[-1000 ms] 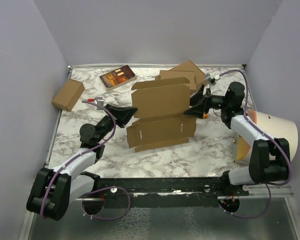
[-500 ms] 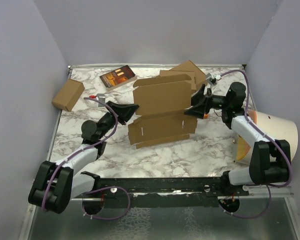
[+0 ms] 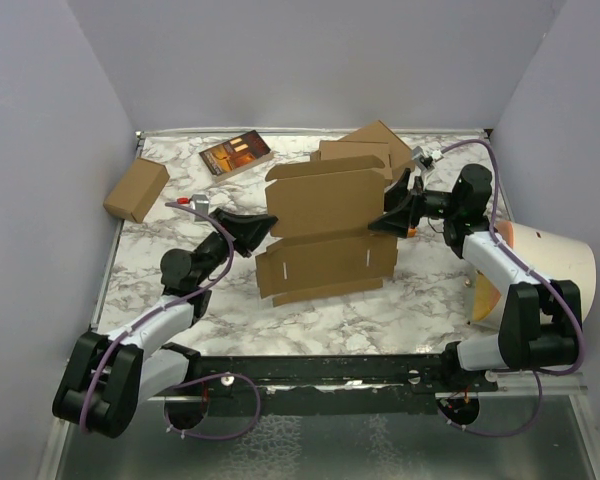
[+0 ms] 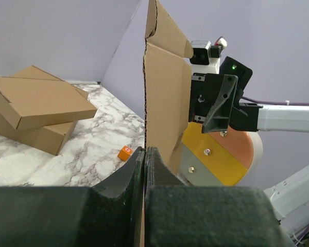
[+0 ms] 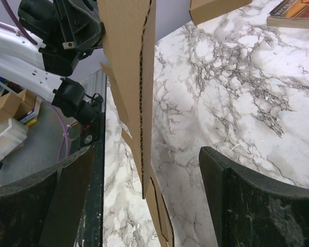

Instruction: Fold the paper box

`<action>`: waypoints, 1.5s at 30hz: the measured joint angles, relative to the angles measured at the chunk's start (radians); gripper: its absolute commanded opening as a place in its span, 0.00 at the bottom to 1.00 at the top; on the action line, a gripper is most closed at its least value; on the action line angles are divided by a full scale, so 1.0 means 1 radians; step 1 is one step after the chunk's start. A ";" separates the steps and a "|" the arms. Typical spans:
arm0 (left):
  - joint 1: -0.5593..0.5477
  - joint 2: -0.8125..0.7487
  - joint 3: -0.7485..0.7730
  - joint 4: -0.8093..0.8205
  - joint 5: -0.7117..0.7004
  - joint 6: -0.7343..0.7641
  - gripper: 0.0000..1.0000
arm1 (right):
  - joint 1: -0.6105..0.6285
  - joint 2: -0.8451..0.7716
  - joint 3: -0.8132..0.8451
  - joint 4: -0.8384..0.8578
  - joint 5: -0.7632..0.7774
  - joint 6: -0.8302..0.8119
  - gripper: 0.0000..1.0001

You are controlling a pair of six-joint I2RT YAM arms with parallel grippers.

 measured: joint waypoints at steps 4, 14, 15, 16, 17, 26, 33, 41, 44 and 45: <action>0.000 0.000 -0.002 0.003 0.000 0.000 0.00 | 0.000 0.000 0.000 0.000 0.000 -0.003 0.83; 0.000 0.015 -0.012 0.035 0.002 -0.009 0.00 | 0.000 0.000 0.000 0.000 -0.005 -0.003 0.83; 0.000 0.015 -0.012 0.038 0.002 -0.011 0.00 | 0.000 0.000 0.000 0.000 -0.007 -0.003 0.83; 0.000 0.015 -0.012 0.040 0.002 -0.013 0.00 | 0.000 0.000 -0.001 0.001 -0.008 -0.003 0.83; 0.000 0.016 -0.012 0.044 0.002 -0.016 0.00 | 0.000 0.000 -0.002 0.001 -0.009 -0.003 0.83; -0.003 0.065 -0.013 0.108 0.002 -0.036 0.00 | 0.000 0.000 -0.009 0.001 -0.023 -0.003 0.83; -0.007 0.085 -0.020 0.167 0.003 -0.054 0.00 | 0.000 0.000 -0.015 0.013 -0.024 0.007 0.83; -0.007 0.082 -0.024 0.172 0.005 -0.053 0.00 | 0.000 0.001 -0.021 0.026 -0.024 0.032 0.80; -0.007 0.082 -0.024 0.172 0.010 -0.053 0.00 | 0.000 0.001 -0.022 0.046 -0.024 0.050 0.74; -0.007 0.082 -0.024 0.173 0.010 -0.053 0.00 | 0.000 0.001 -0.024 0.054 -0.024 0.058 0.71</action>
